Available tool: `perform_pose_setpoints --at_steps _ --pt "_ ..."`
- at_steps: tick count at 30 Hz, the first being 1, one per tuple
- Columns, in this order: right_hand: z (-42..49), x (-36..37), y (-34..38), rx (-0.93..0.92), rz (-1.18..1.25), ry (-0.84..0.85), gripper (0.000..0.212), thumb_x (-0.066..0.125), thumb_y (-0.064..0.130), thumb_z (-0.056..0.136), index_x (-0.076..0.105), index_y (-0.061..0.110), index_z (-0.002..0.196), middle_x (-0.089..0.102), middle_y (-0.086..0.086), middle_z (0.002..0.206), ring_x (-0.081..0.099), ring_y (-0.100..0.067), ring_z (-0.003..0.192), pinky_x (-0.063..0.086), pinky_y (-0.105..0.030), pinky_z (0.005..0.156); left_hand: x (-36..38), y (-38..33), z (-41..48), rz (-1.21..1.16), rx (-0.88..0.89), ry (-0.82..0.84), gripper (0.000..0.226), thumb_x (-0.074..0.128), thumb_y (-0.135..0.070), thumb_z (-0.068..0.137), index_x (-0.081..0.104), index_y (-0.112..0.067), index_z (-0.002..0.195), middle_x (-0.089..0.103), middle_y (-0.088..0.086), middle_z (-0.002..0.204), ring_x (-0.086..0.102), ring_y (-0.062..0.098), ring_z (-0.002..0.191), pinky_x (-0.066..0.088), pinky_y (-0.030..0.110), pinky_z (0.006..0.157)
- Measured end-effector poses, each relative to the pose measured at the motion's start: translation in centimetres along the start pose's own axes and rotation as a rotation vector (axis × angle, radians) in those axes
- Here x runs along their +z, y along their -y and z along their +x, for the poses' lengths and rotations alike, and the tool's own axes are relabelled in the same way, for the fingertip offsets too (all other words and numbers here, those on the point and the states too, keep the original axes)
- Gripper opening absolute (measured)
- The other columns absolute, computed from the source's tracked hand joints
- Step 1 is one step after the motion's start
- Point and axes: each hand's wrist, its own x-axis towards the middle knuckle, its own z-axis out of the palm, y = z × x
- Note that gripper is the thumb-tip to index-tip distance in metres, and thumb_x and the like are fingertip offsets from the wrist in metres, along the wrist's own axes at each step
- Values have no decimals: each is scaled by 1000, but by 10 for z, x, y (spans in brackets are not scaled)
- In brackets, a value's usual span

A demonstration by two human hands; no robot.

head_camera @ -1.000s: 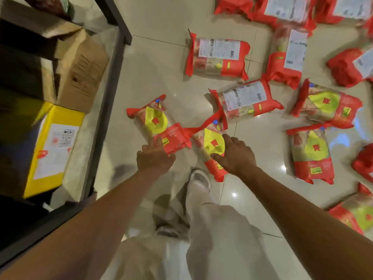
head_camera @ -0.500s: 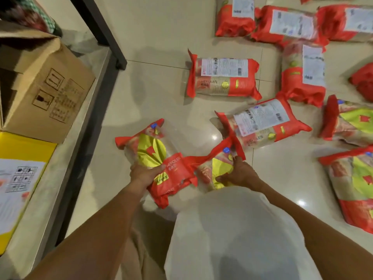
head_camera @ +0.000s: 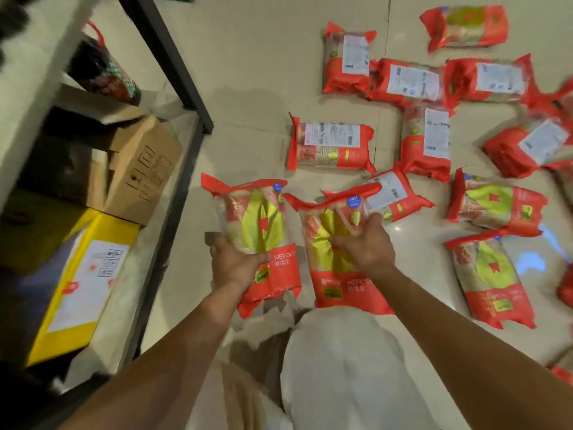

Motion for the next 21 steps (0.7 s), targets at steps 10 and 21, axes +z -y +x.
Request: perform_pose_setpoints --at_steps 10,21 --pt "-251 -306 233 -253 269 -240 69 88 39 74 42 14 119 58 3 97 57 -25 93 41 -33 77 -262 -241 -263 -169 299 -130 90 98 -35 60 45 -7 127 53 12 129 54 29 117 43 38 90" --pt "-493 -478 373 -599 395 -371 64 86 46 67 40 21 103 62 -3 100 63 -31 93 51 -47 80 -506 -353 -480 -280 560 -395 85 99 -42 55 45 -19 117 64 7 120 64 33 113 49 44 86"
